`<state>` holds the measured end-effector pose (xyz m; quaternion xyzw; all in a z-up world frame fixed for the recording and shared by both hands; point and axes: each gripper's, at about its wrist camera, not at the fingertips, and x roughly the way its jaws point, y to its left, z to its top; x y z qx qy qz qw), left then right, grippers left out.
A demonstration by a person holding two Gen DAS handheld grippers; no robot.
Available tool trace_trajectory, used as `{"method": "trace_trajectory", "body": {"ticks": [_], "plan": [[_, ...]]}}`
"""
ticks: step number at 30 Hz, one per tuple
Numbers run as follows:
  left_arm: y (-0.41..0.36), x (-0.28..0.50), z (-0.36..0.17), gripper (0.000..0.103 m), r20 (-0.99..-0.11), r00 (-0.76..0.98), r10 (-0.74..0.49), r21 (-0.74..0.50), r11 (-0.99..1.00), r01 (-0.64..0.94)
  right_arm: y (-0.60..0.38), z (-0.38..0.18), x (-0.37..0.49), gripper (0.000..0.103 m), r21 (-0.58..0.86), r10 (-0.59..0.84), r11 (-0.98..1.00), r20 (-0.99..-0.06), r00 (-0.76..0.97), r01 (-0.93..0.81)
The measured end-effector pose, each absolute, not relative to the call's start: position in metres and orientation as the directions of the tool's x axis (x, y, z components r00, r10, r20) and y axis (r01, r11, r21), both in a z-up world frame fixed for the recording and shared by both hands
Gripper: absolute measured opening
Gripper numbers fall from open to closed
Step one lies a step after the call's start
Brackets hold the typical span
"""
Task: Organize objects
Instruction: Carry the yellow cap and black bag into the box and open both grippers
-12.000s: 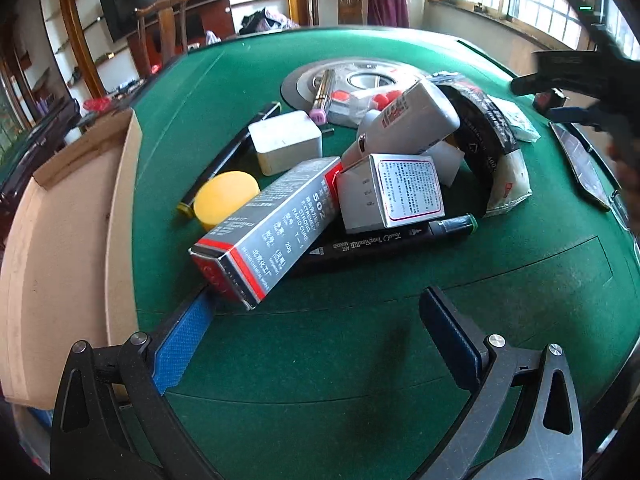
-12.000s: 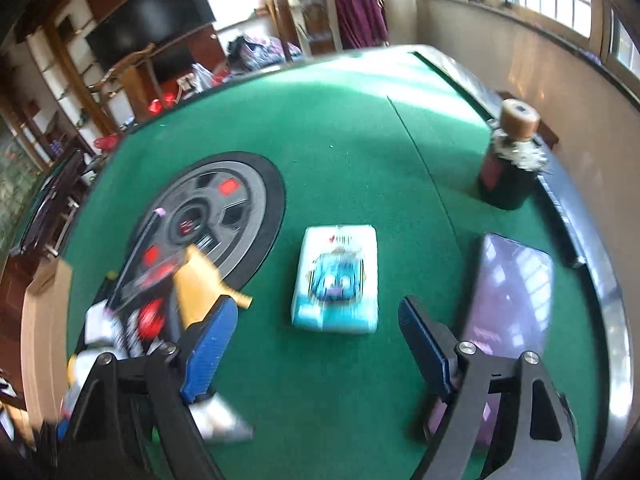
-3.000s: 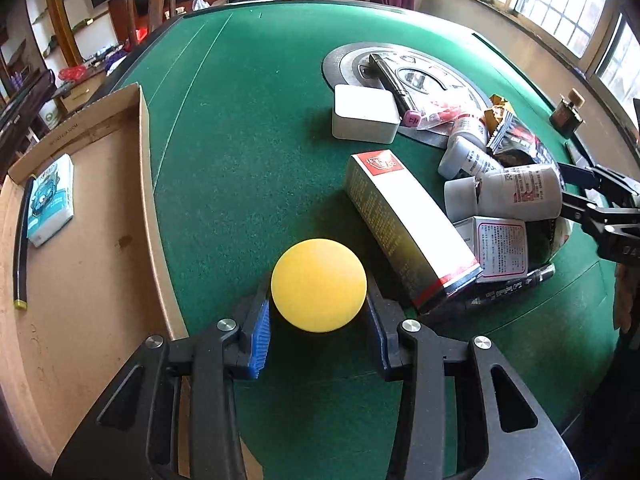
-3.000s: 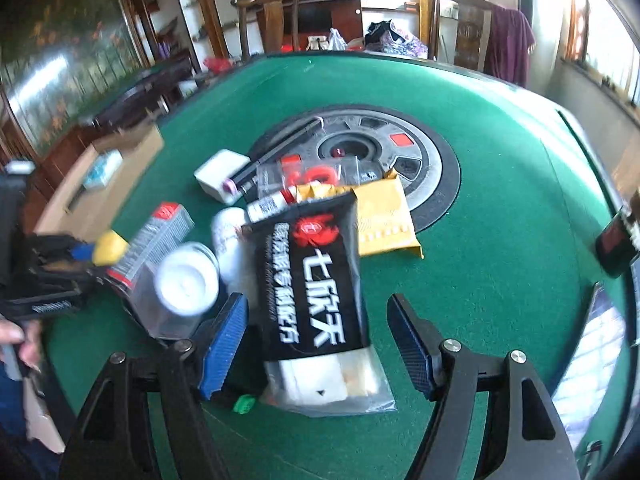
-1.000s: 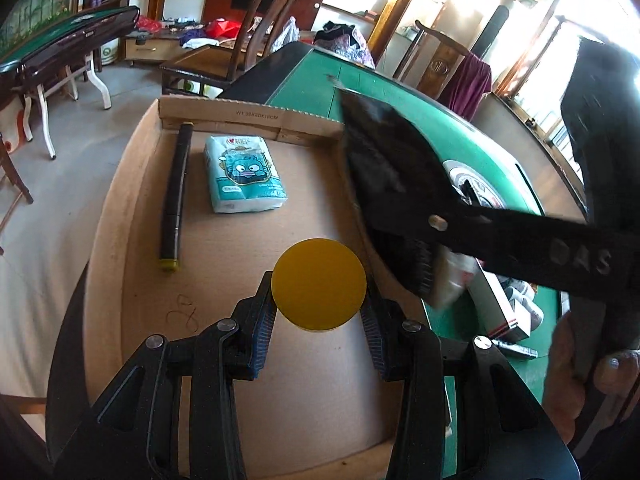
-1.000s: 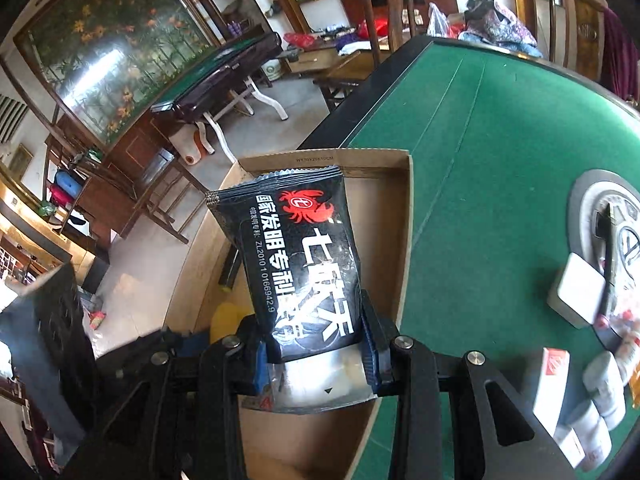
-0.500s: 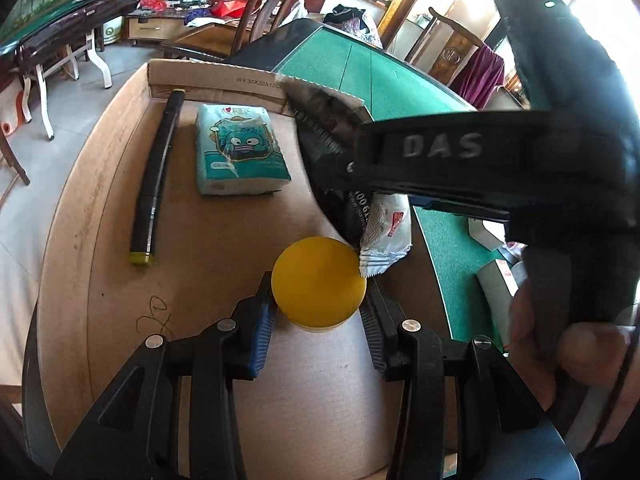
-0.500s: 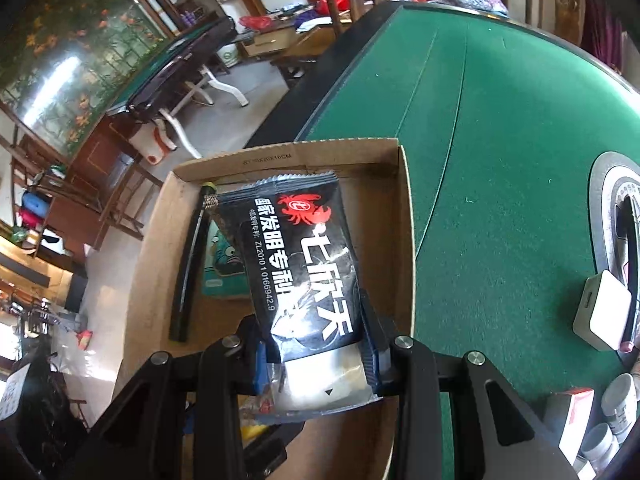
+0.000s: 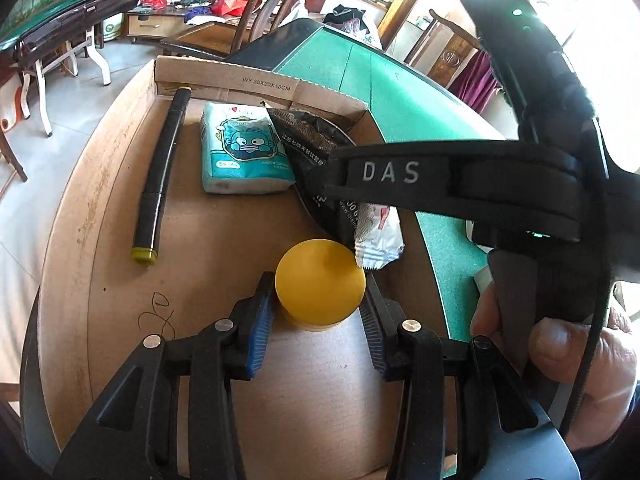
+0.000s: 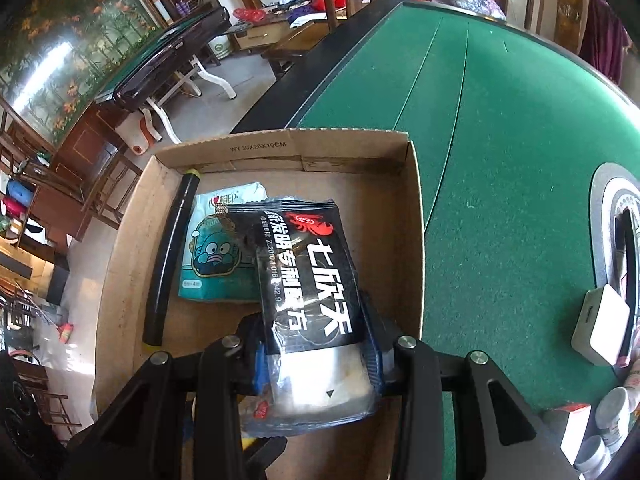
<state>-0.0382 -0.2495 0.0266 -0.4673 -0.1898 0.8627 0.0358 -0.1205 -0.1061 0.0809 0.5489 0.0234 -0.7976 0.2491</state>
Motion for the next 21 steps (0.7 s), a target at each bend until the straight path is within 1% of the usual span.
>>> {"method": "trace_trajectory", "body": {"ticks": [6,8,21], "plan": [[-0.248,-0.035,0.033,0.043,-0.785,-0.568,0.246,-0.37,-0.923,0.11,-0.105,0.093,-0.113,0.039,0.209,-0.372,-0.872,-0.871,-0.321,0.442],[-0.247,-0.034,0.035,0.045,-0.782,-0.573,0.248,-0.373,-0.921,0.111,-0.104,0.096,-0.113,0.042,0.207,-0.376,-0.868,-0.868,-0.325,0.451],[-0.247,-0.011,0.05,0.045,-0.763,-0.607,0.22,-0.355,-0.928,0.11,-0.076,0.123,-0.084,0.042,0.337,-0.504,-0.822,-0.805,-0.313,0.459]]}}
